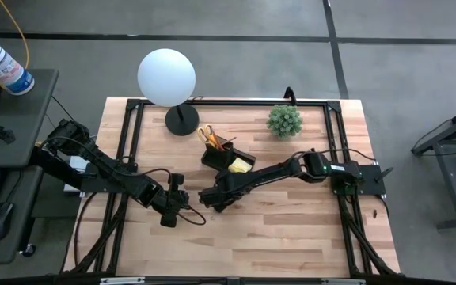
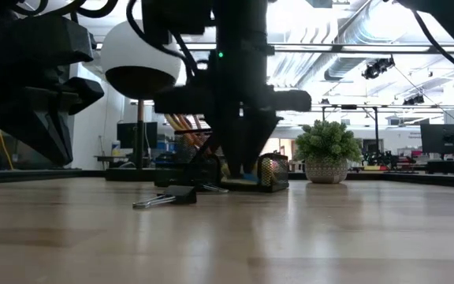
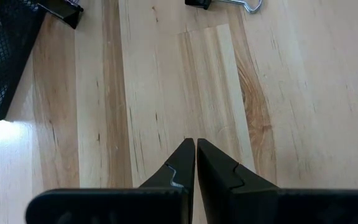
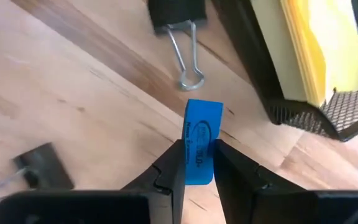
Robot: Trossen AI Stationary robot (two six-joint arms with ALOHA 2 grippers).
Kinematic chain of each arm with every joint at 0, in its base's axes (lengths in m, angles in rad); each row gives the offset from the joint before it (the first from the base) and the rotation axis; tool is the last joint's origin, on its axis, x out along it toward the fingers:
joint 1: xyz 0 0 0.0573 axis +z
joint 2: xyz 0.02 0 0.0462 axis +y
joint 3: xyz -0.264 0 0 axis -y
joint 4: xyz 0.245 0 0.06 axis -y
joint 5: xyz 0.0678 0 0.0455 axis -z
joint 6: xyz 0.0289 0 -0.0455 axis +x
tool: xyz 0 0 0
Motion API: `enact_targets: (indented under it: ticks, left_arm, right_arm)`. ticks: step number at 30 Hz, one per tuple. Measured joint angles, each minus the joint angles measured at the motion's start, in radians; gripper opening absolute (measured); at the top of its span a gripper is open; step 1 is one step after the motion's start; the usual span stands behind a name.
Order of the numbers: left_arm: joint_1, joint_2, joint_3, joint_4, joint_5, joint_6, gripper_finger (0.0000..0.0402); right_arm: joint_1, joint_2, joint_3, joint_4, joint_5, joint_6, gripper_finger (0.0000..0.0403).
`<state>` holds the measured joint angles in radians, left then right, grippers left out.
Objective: Pick and place office supplies into organizer
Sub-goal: Put the blue eraser into the black organizer
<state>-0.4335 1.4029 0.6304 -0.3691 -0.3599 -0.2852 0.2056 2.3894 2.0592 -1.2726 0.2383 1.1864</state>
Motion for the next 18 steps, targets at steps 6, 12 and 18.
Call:
enact_targets:
  ticks: [6,12,18]
  left_arm:
    - [0.0,0.0,0.0,0.0,0.0,0.0,0.0007]
    - [0.0,0.0,0.0,0.0,0.0,0.0,0.0008]
    - [0.0,0.0,0.0,0.0,0.0,0.0,0.0007]
  right_arm:
    - [0.0,0.0,0.066,-0.008,0.042,-0.091,0.0074]
    - [-0.022,0.0,0.151,0.005,0.141,-0.268,0.0074]
    - [-0.066,0.0,0.172,0.113,0.119,-0.559,0.0074]
